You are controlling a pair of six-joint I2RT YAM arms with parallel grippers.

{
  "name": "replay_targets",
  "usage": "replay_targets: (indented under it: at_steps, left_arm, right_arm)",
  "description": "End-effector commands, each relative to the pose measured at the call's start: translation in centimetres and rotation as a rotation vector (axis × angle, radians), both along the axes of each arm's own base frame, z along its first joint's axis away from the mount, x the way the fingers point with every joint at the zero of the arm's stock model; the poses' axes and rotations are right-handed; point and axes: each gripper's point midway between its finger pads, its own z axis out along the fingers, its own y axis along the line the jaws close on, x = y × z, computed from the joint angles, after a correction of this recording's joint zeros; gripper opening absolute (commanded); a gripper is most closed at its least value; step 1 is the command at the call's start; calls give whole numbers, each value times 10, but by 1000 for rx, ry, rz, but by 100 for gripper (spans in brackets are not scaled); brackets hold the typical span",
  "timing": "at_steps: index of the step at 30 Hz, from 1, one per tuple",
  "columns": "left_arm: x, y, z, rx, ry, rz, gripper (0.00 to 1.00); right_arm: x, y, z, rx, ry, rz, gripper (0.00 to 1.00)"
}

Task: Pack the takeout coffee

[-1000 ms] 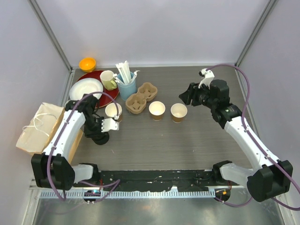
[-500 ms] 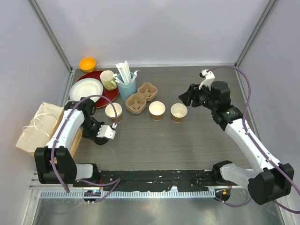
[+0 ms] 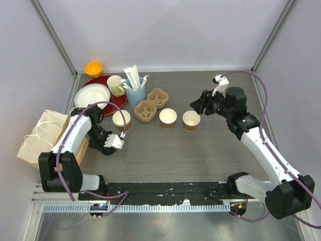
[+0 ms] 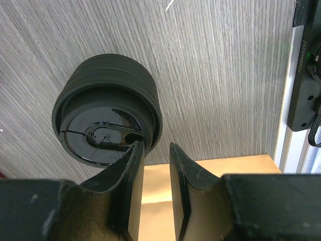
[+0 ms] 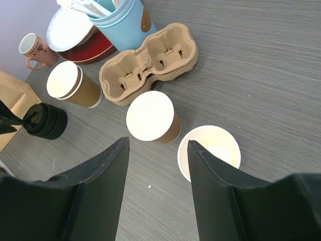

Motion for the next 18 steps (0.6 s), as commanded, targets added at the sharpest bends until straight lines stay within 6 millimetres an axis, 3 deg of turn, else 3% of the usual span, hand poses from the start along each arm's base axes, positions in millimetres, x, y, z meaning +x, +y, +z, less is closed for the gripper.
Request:
replay_targets:
  at_steps: [1,18]
  left_arm:
    - [-28,0,3,1,125,10,30]
    - [-14,-2,2,-11,98,13,28]
  right_arm:
    - [-1,7,22,20,-88,45,56]
    - [-16,23,28,40,-114,162,56]
